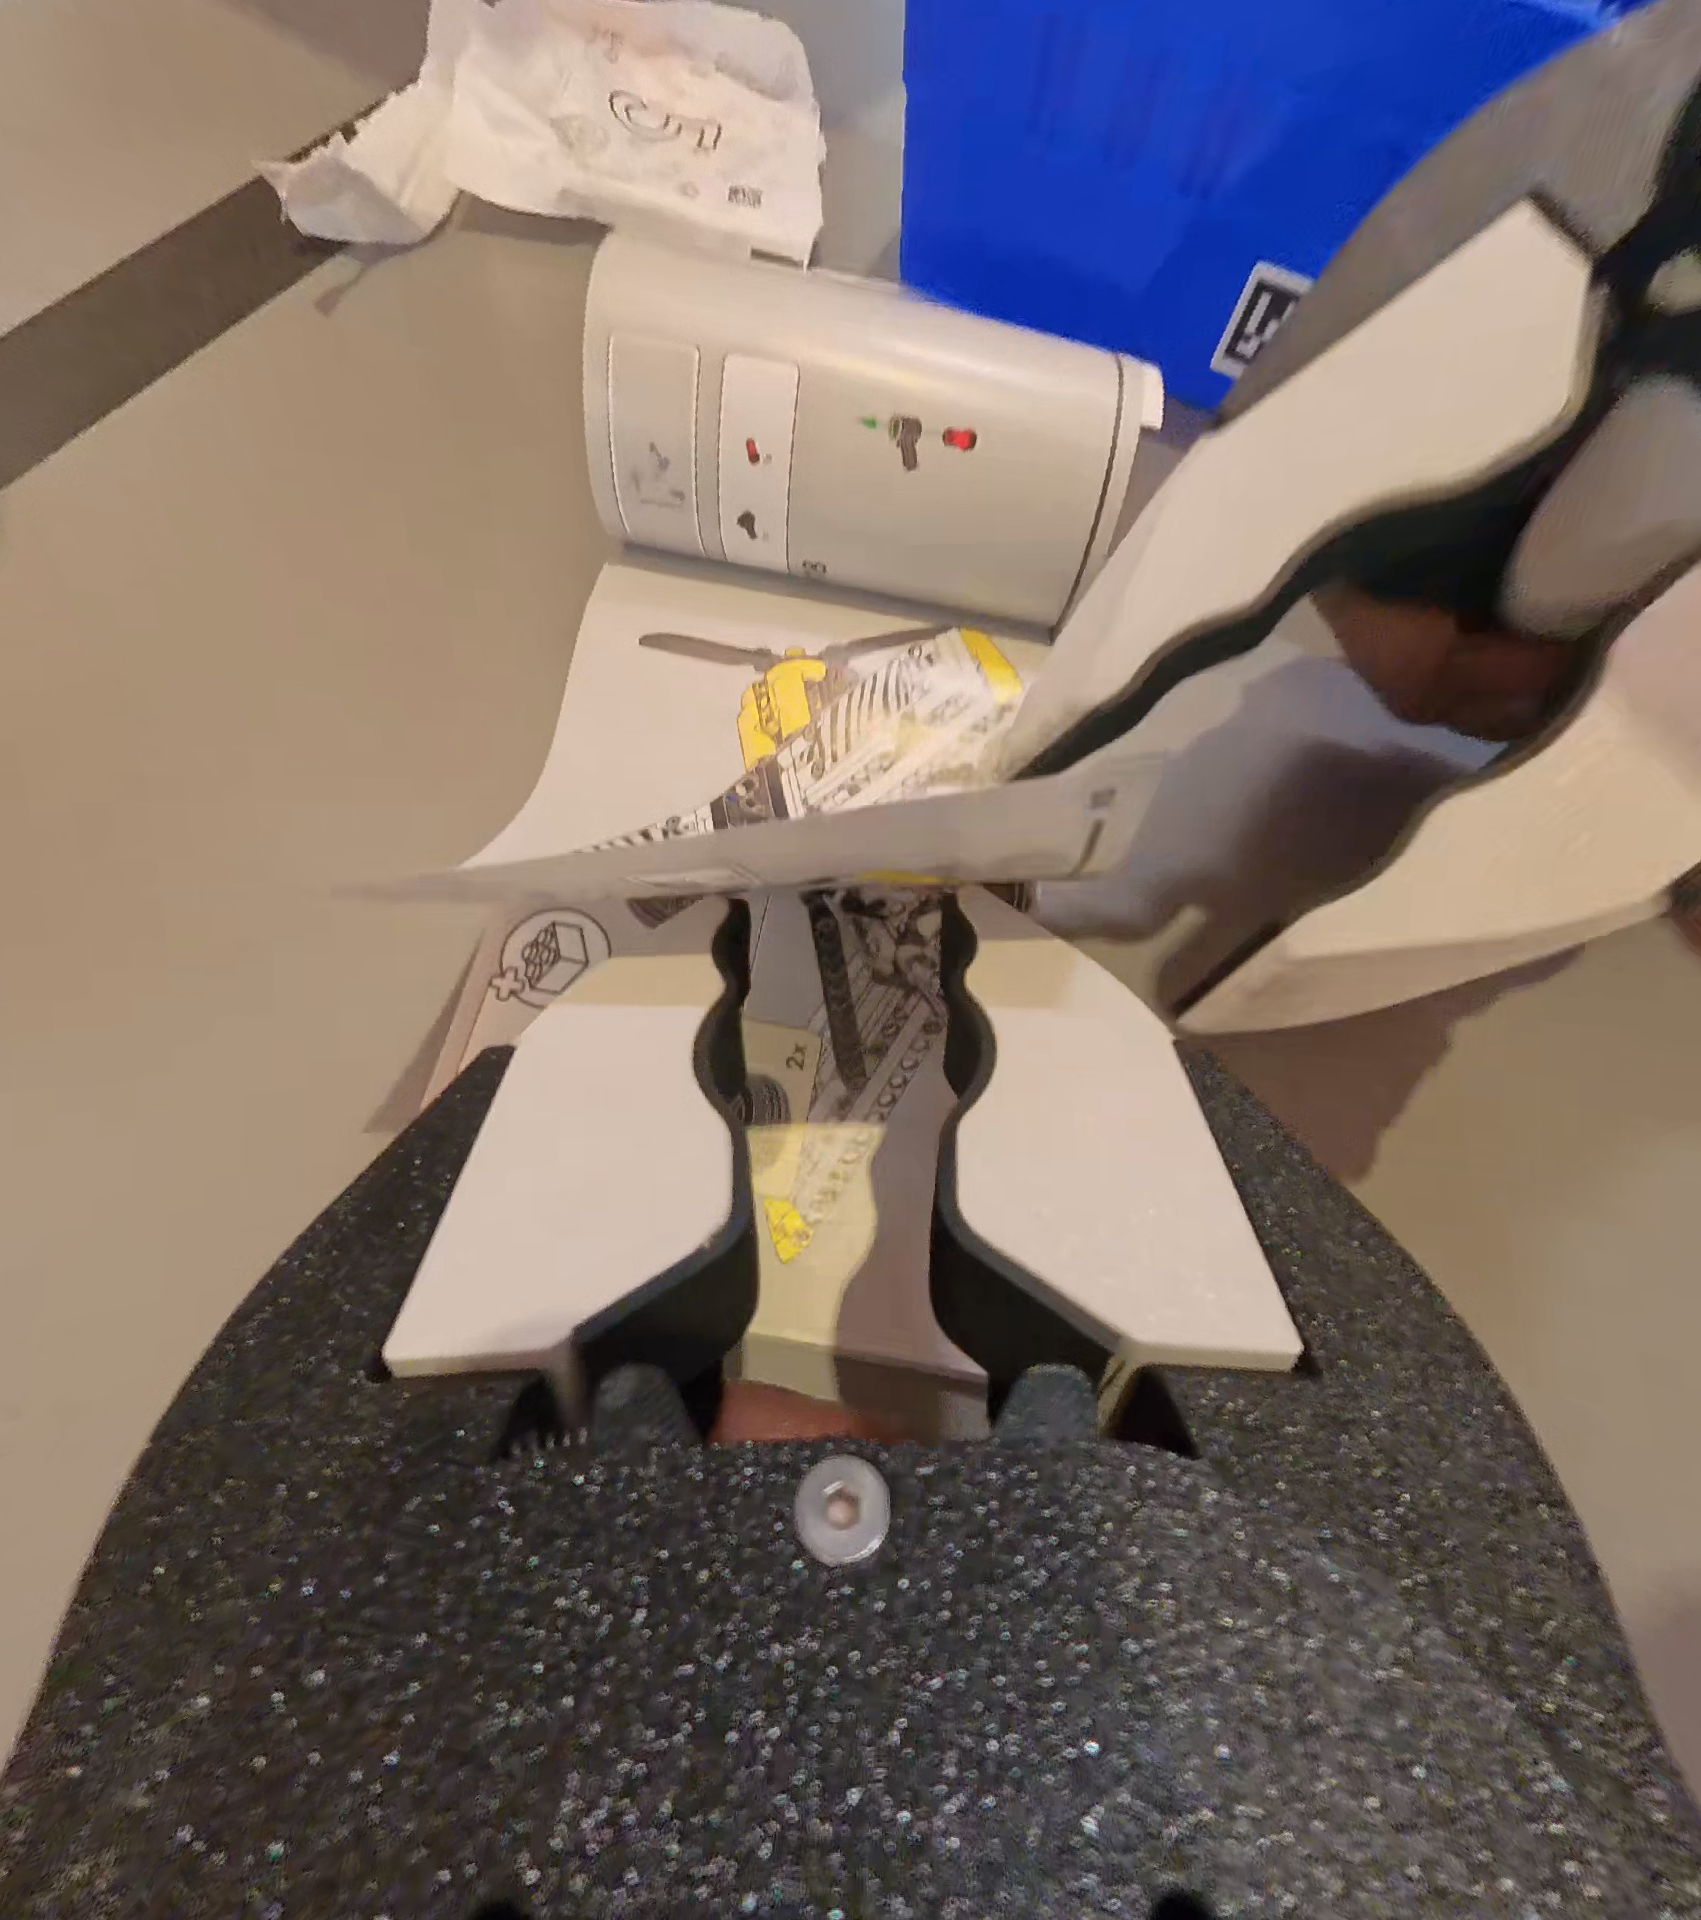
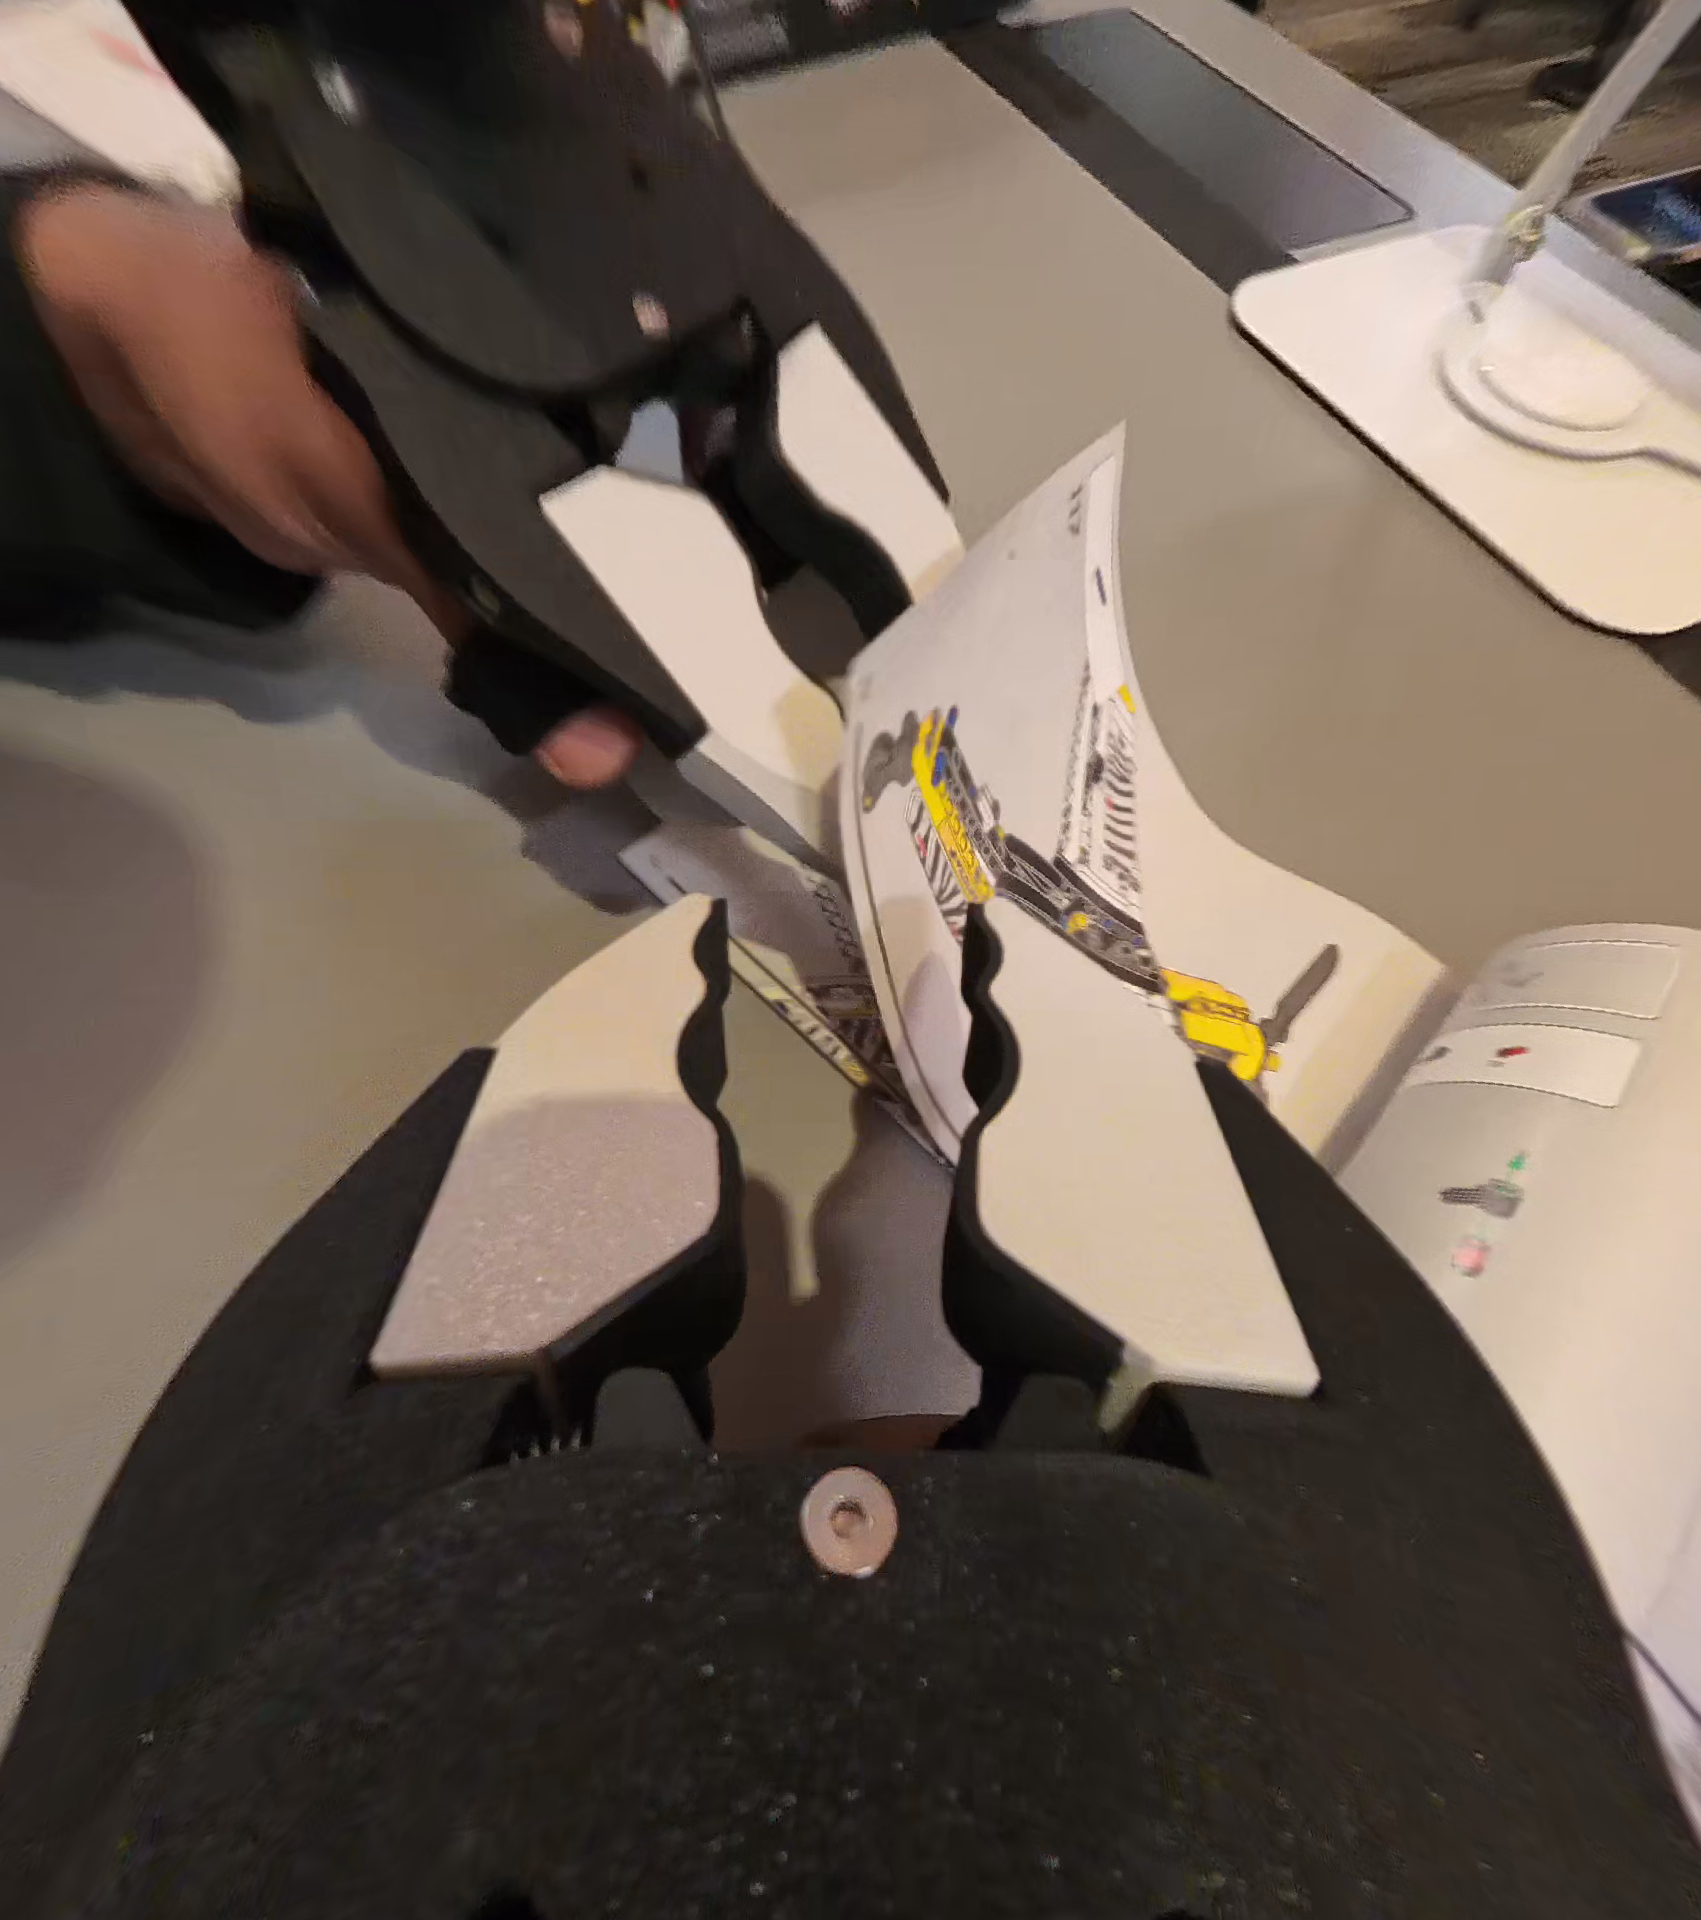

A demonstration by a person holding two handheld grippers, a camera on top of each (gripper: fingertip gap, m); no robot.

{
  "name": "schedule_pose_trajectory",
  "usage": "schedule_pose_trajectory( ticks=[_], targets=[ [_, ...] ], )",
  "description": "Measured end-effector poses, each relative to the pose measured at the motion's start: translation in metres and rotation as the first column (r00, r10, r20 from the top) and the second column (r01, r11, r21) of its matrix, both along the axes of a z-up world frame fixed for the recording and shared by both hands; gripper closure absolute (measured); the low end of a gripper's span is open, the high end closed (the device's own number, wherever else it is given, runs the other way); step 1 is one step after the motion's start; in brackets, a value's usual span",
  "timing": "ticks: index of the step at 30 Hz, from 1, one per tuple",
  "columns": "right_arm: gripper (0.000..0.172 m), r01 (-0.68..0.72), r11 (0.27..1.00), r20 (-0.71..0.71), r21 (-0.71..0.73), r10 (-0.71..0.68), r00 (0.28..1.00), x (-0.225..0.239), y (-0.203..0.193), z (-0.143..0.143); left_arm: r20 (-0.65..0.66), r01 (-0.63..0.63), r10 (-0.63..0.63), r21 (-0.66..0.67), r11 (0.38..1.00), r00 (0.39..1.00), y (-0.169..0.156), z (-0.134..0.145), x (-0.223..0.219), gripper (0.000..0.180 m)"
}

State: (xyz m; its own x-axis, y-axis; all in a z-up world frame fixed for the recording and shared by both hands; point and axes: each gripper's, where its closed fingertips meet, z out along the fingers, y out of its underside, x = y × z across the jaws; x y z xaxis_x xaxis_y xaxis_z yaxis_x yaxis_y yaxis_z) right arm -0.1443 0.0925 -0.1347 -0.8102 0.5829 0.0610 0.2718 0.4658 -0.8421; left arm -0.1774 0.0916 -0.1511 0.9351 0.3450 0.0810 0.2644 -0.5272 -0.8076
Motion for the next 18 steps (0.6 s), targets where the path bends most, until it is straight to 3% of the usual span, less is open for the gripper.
schedule_pose_trajectory(
  ticks=[2, 5, 9, 13, 16, 18],
  targets=[
    [0.140, 0.062, 0.994, -0.053, 0.090, -0.058, 0.997, -0.009, 0.004, -0.007, -0.010, 0.001, -0.001, 0.014, 1.000, 1.000, 0.004, 0.005, -0.001, 0.145],
    [0.172, 0.173, 0.975, -0.105, 0.143, -0.159, 0.982, -0.021, 0.018, -0.008, -0.034, -0.019, 0.020, 0.021, 1.000, 0.999, 0.002, 0.010, -0.003, 0.145],
    [0.172, 0.379, 0.917, -0.155, 0.125, -0.359, 0.920, -0.037, 0.060, 0.004, -0.042, -0.044, 0.044, 0.007, 0.999, 0.998, -0.012, 0.007, -0.003, 0.143],
    [0.172, 0.618, 0.766, -0.271, 0.178, -0.565, 0.779, -0.046, 0.117, 0.020, -0.029, -0.016, 0.014, -0.087, 0.996, 0.999, -0.025, -0.016, 0.010, 0.138],
    [0.172, 0.718, 0.648, -0.370, 0.253, -0.621, 0.691, -0.049, 0.147, 0.027, -0.053, 0.042, -0.051, -0.168, 0.985, 0.997, -0.028, -0.030, 0.024, 0.135],
    [0.171, 0.740, 0.601, -0.372, 0.300, -0.641, 0.671, -0.050, 0.156, 0.023, -0.081, 0.074, -0.094, -0.222, 0.972, 0.992, -0.027, -0.037, 0.031, 0.135]
  ],
)
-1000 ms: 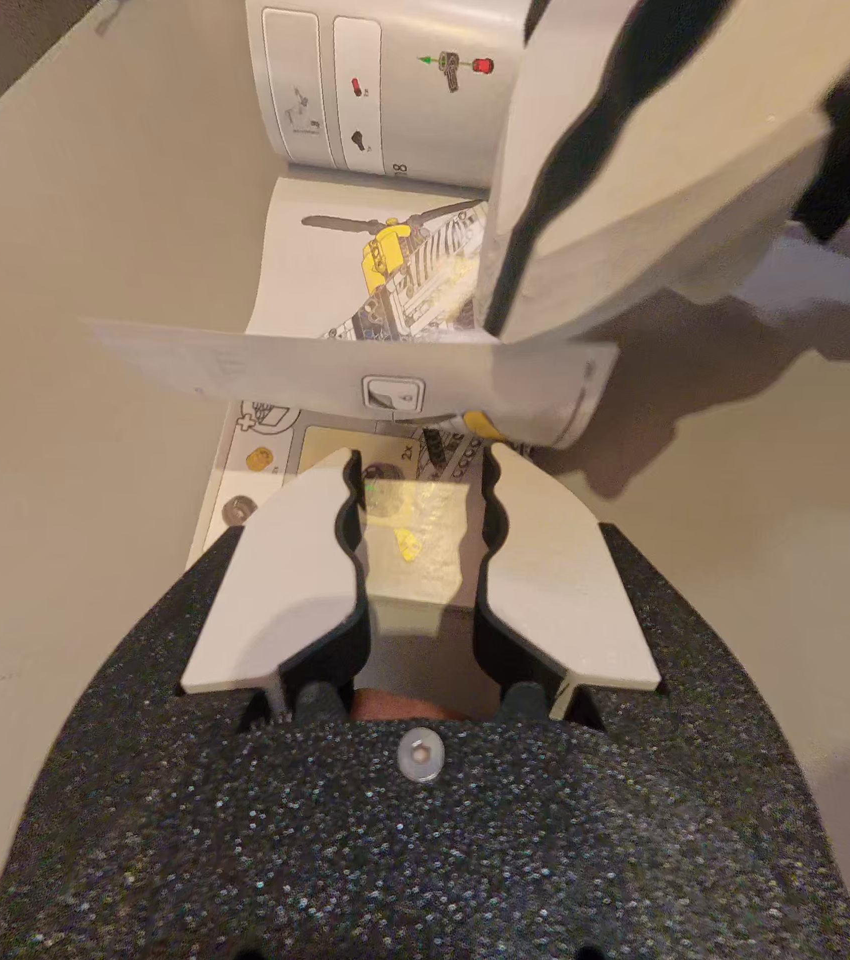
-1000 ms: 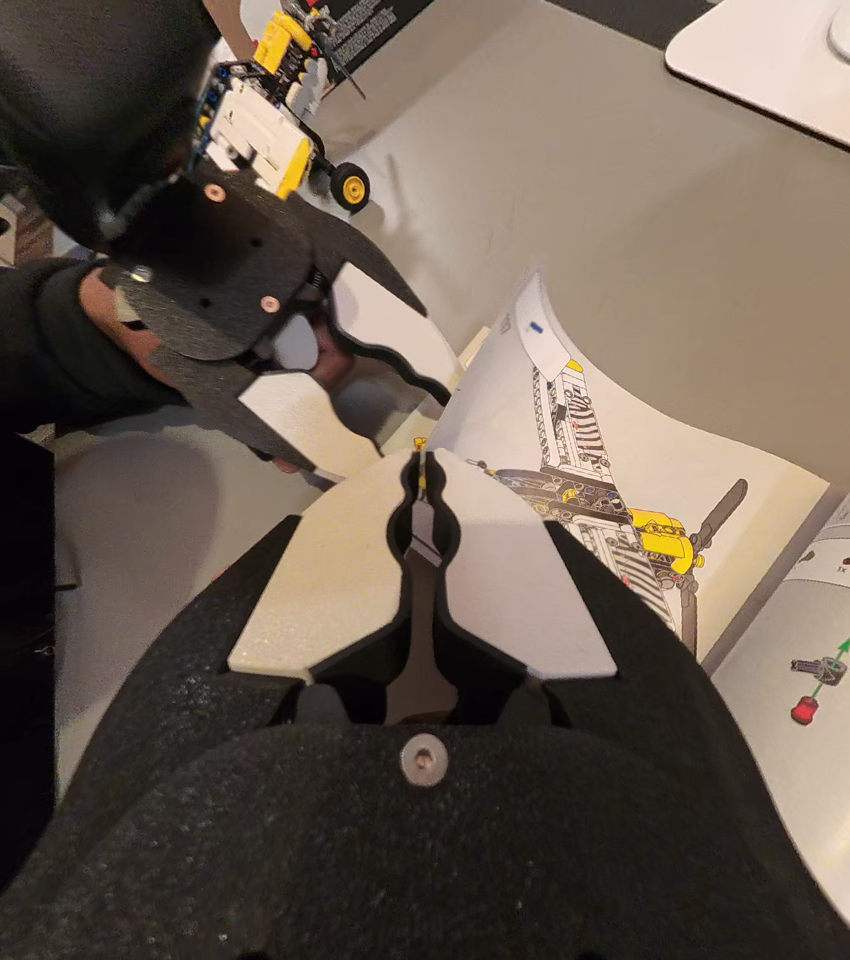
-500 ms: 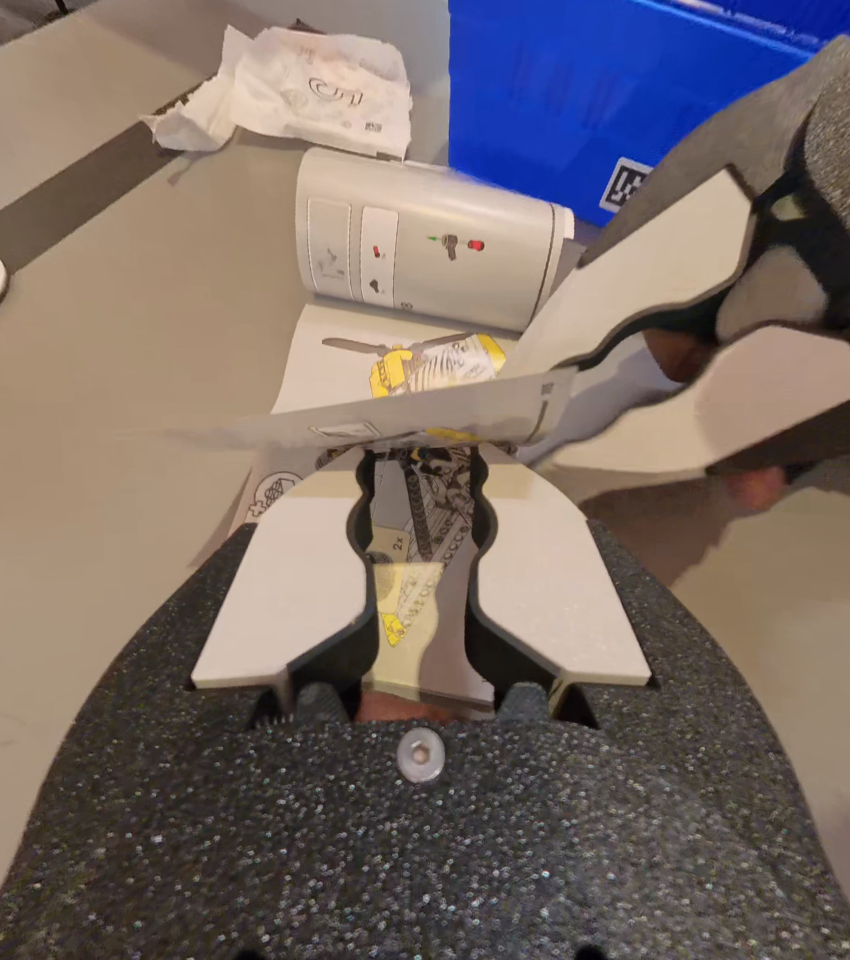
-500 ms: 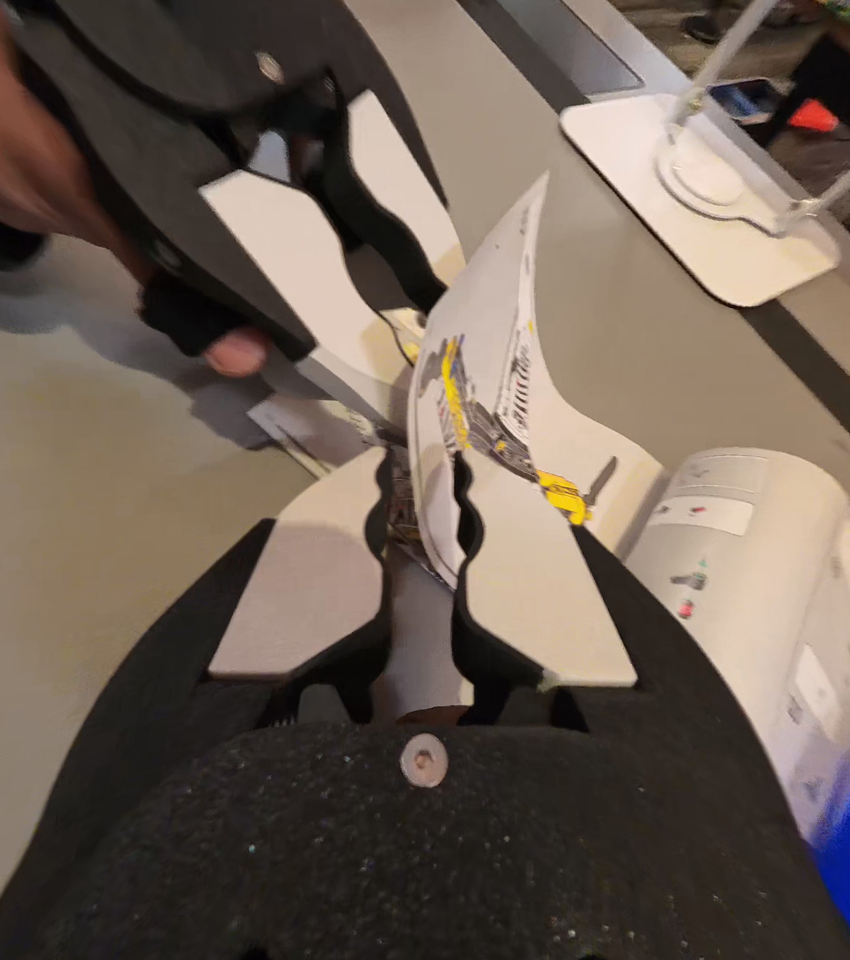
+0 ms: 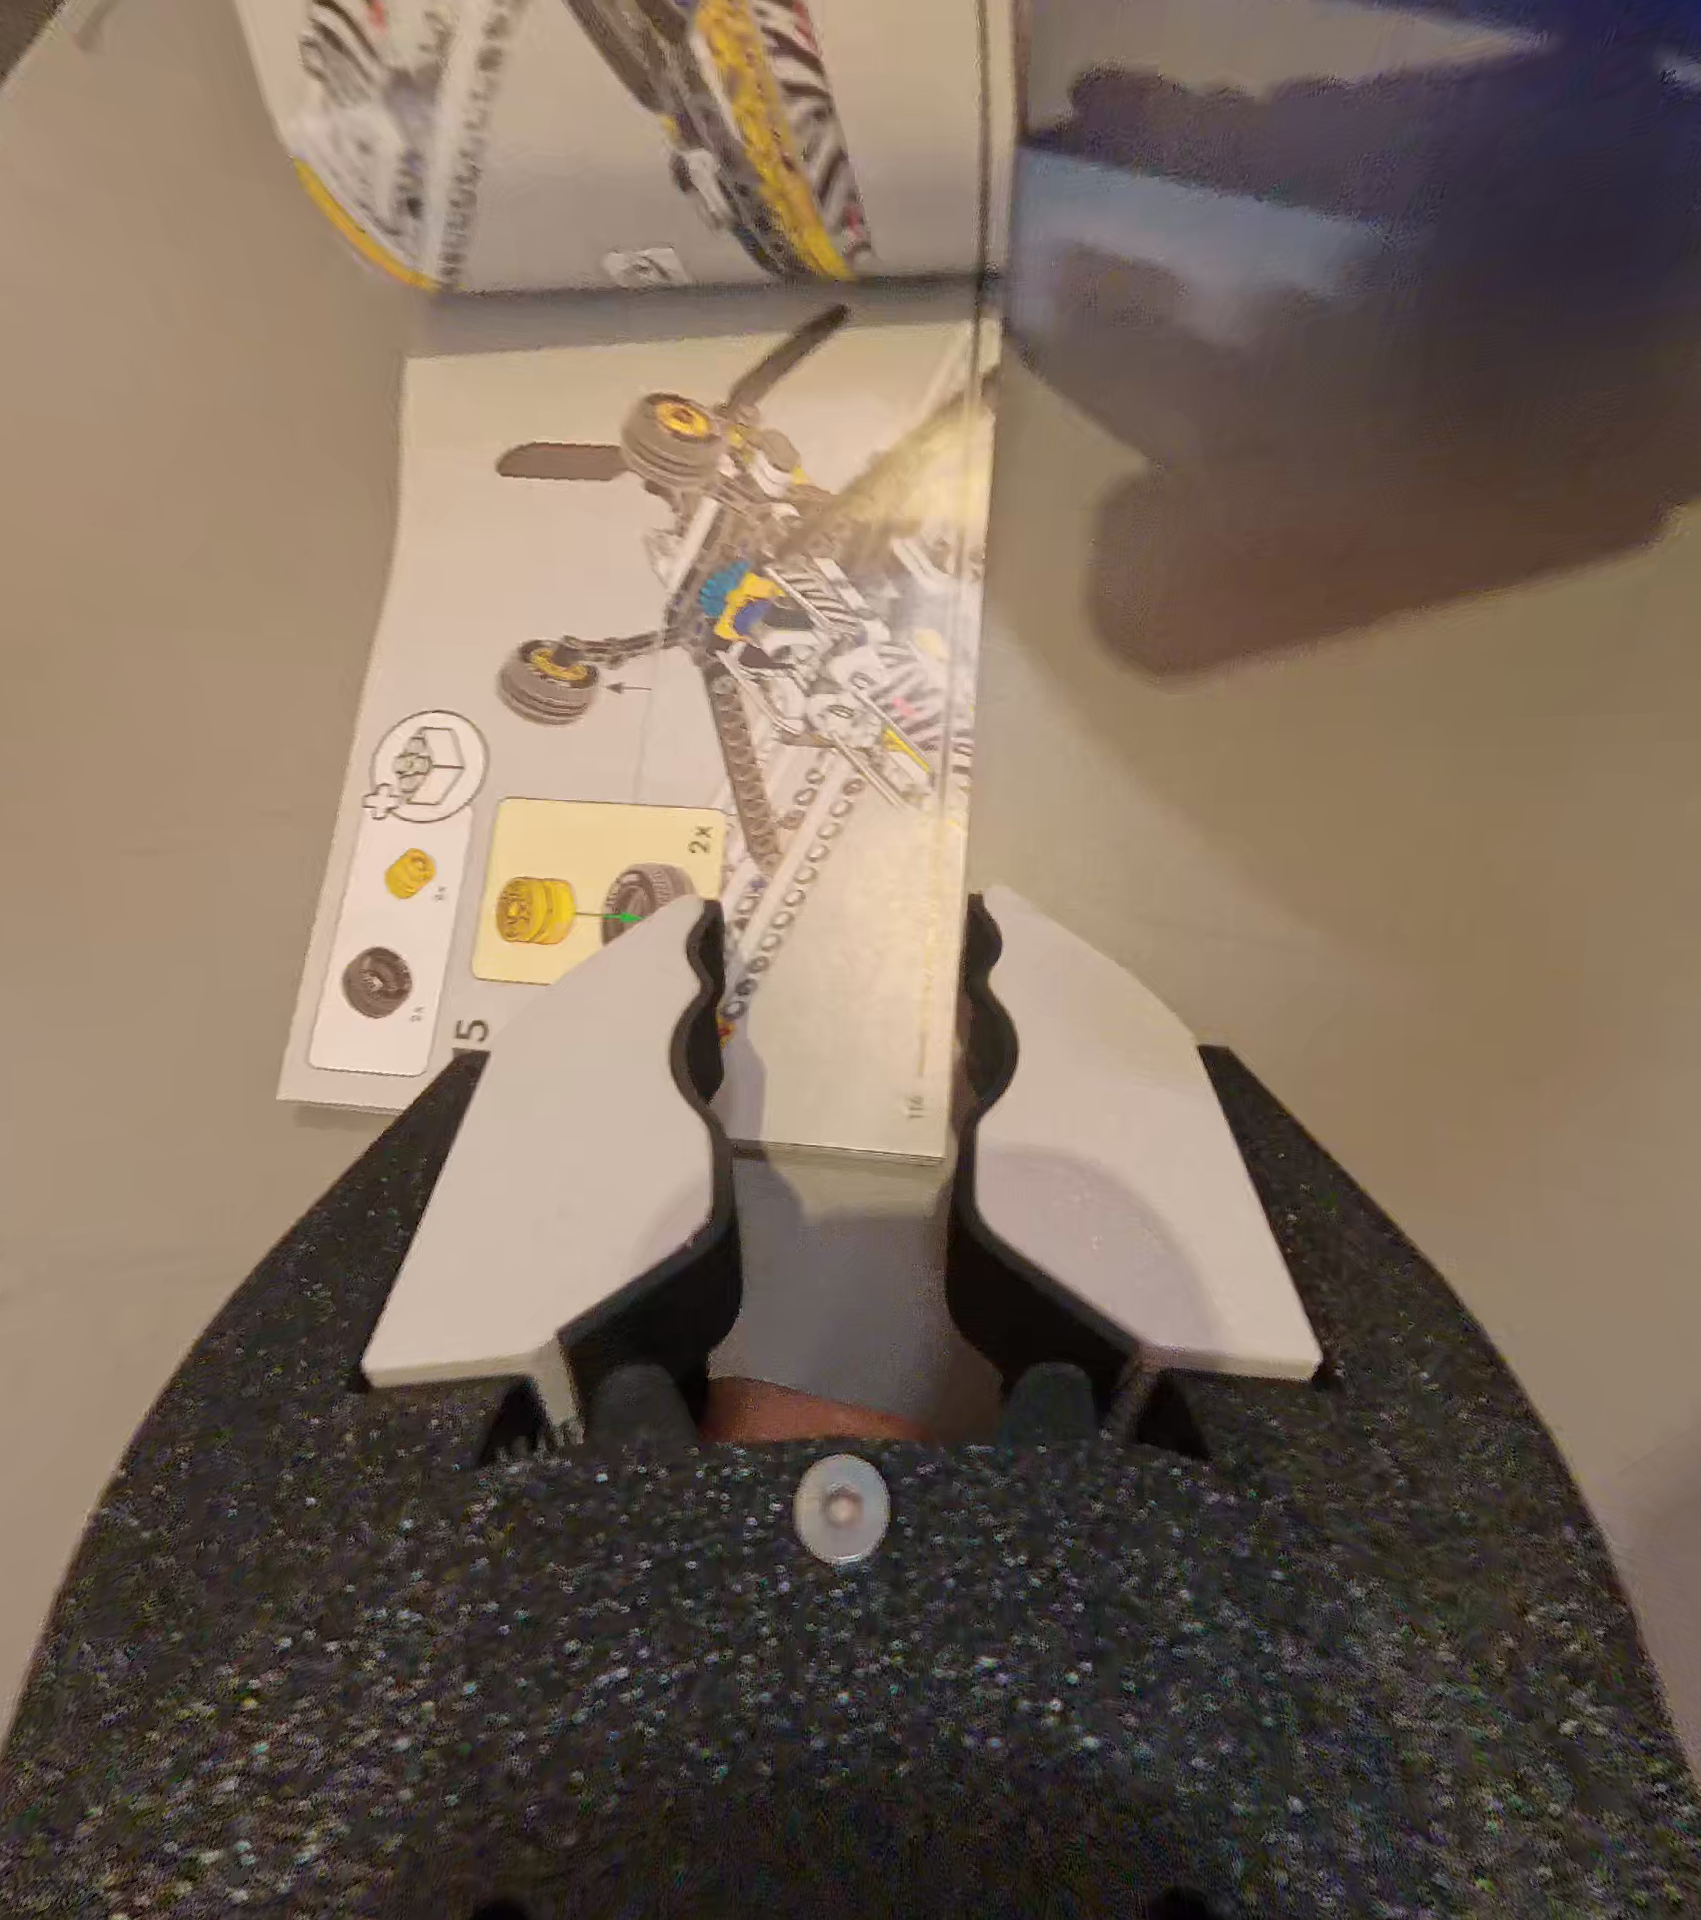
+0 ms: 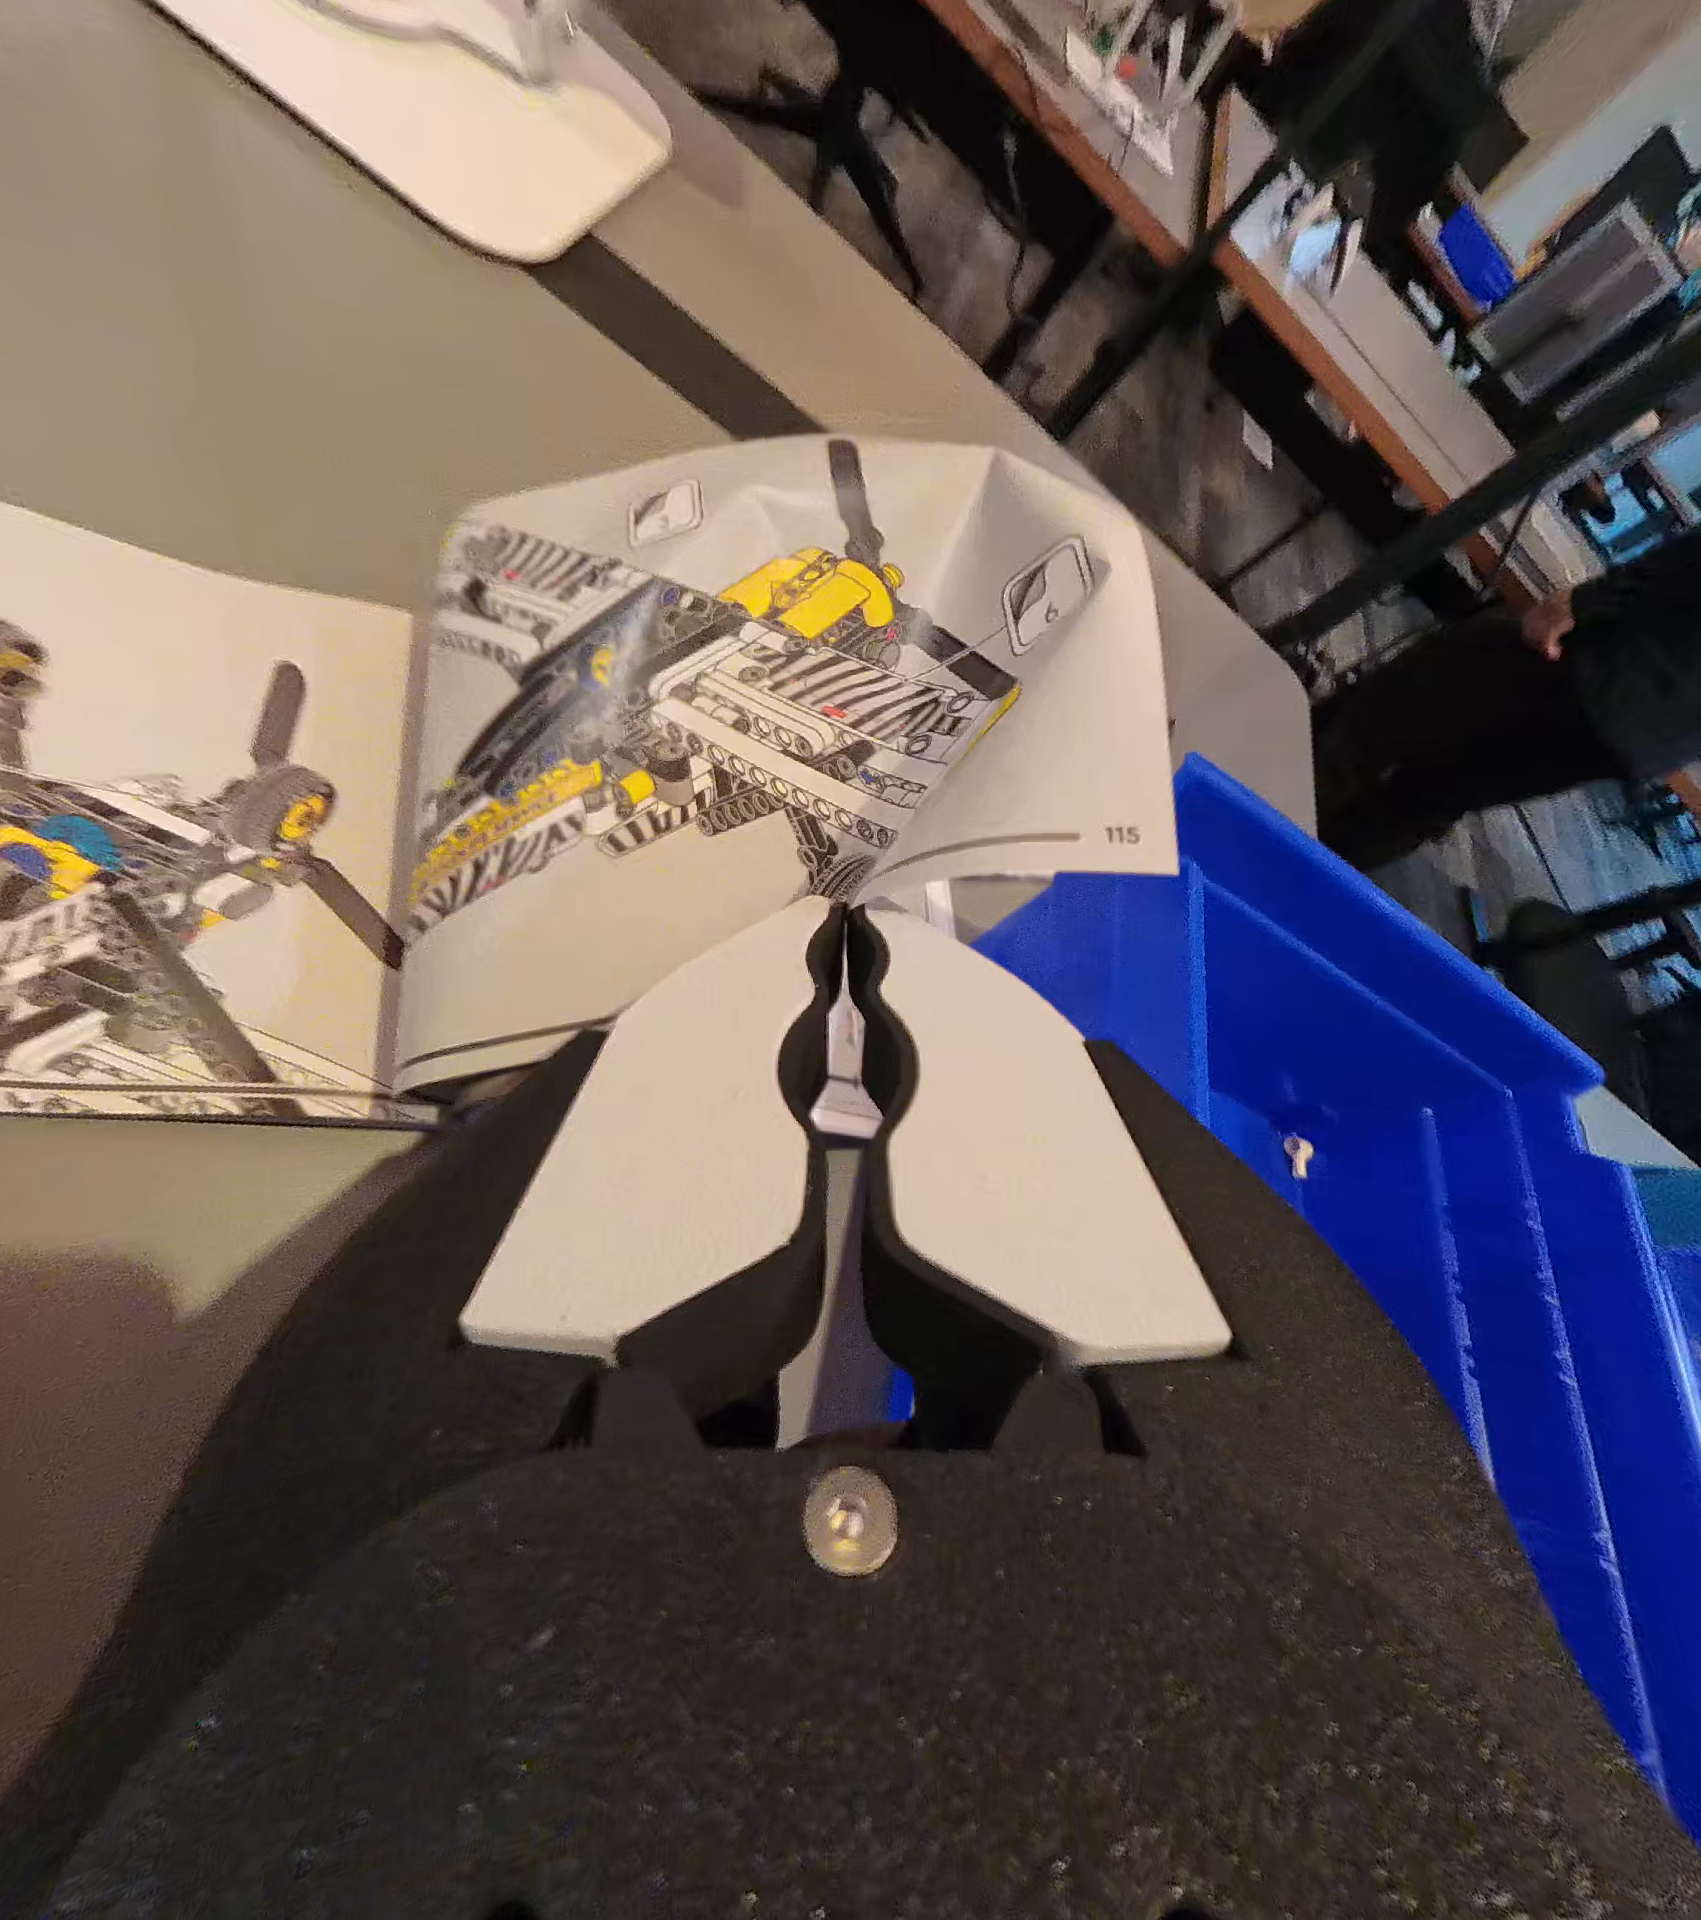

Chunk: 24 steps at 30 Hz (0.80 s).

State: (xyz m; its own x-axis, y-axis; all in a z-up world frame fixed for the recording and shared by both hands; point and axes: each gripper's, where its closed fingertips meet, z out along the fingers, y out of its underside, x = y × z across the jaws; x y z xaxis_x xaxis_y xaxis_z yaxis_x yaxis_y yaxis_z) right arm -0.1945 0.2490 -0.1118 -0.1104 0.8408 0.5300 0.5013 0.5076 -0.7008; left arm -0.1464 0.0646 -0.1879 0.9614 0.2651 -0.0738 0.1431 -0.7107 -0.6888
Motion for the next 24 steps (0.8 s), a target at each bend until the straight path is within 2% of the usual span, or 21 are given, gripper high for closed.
schedule_pose_trajectory(
  ticks=[4, 9, 16, 24],
  targets=[
    [0.171, 0.057, 0.993, 0.036, 0.108, -0.061, 0.997, -0.002, 0.007, -0.007, -0.025, 0.043, -0.045, -0.046, 0.998, 0.999, 0.002, -0.006, 0.009, 0.138],
    [0.171, 0.111, 0.976, 0.096, 0.187, -0.130, 0.987, -0.005, 0.018, -0.018, -0.025, -0.007, 0.005, -0.068, 0.998, 1.000, -0.005, -0.007, 0.002, 0.147],
    [0.152, 0.100, 0.982, 0.177, 0.159, -0.128, 0.976, 0.007, 0.018, -0.031, -0.030, -0.107, 0.104, -0.129, 0.986, 0.994, -0.029, -0.007, -0.015, 0.153],
    [0.139, 0.046, 0.995, 0.138, 0.087, -0.058, 0.989, 0.042, -0.003, -0.019, -0.023, -0.137, 0.135, -0.128, 0.982, 0.991, -0.040, -0.007, -0.018, 0.153]
  ],
)
